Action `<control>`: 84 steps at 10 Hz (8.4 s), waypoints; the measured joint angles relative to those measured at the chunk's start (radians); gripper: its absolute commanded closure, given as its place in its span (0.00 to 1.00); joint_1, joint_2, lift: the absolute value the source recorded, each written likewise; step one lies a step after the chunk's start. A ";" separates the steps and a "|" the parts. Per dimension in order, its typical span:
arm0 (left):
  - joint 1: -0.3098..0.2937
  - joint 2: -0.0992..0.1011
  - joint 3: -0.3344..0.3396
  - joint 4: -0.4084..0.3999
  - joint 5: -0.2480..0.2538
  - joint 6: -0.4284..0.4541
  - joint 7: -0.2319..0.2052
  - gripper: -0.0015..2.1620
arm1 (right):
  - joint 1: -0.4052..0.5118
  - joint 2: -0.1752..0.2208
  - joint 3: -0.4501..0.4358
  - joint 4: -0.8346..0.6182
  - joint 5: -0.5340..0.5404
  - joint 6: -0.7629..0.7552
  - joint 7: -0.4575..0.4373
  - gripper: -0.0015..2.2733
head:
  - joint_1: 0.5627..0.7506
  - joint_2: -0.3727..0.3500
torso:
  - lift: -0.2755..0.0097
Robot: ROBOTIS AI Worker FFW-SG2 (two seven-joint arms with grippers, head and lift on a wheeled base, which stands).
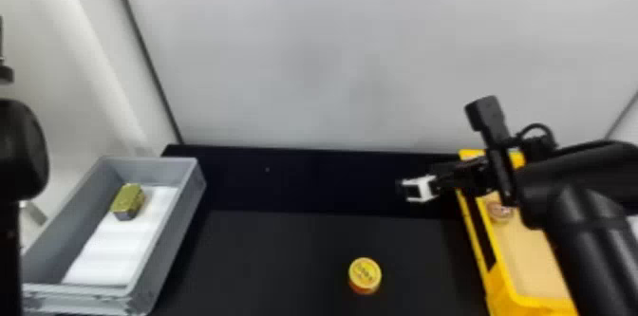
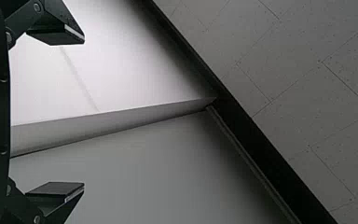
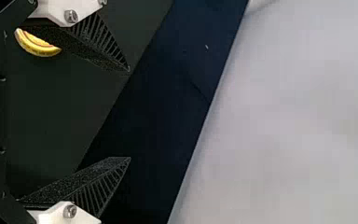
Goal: Pick up the round yellow can and place it in the yellow rectangular box
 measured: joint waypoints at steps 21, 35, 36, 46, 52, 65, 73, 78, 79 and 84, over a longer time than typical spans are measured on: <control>-0.007 -0.028 -0.011 0.027 -0.004 -0.036 0.009 0.08 | -0.069 0.023 0.334 0.522 0.044 -0.333 0.034 0.05 | 0.53 0.59 | 0.93; -0.012 -0.034 -0.029 0.029 -0.005 -0.039 0.009 0.08 | -0.077 0.021 0.386 0.590 0.026 -0.379 0.028 0.05 | 0.53 0.59 | 0.93; -0.011 -0.034 -0.029 0.029 -0.005 -0.039 0.009 0.08 | -0.075 0.023 0.387 0.591 0.024 -0.379 0.028 0.05 | 0.53 0.59 | 0.93; -0.009 -0.036 -0.026 0.026 -0.006 -0.034 0.006 0.08 | -0.105 -0.009 0.398 0.442 0.047 -0.310 0.051 0.05 | 0.53 0.59 | 0.93; -0.010 -0.031 -0.029 0.027 -0.006 -0.034 0.006 0.08 | -0.107 0.008 0.407 0.471 0.028 -0.334 0.032 0.05 | 0.53 0.59 | 0.93; -0.015 -0.032 -0.035 0.029 -0.008 -0.036 0.006 0.08 | -0.090 0.042 0.421 0.525 -0.006 -0.354 0.022 0.05 | 0.53 0.59 | 0.93; -0.015 -0.032 -0.035 0.026 -0.008 -0.037 0.006 0.08 | -0.080 0.041 0.411 0.590 -0.006 -0.390 0.018 0.05 | 0.53 0.59 | 0.93; -0.012 -0.032 -0.035 0.024 -0.008 -0.037 0.005 0.08 | -0.076 0.035 0.411 0.607 0.001 -0.405 0.018 0.06 | 0.53 0.59 | 0.93; -0.012 -0.032 -0.035 0.023 -0.008 -0.037 0.005 0.08 | -0.076 0.033 0.410 0.608 0.004 -0.406 0.018 0.06 | 0.53 0.59 | 0.93; -0.012 -0.032 -0.035 0.021 -0.008 -0.036 0.003 0.08 | -0.074 0.031 0.409 0.616 0.012 -0.412 0.014 0.19 | 0.53 0.59 | 0.93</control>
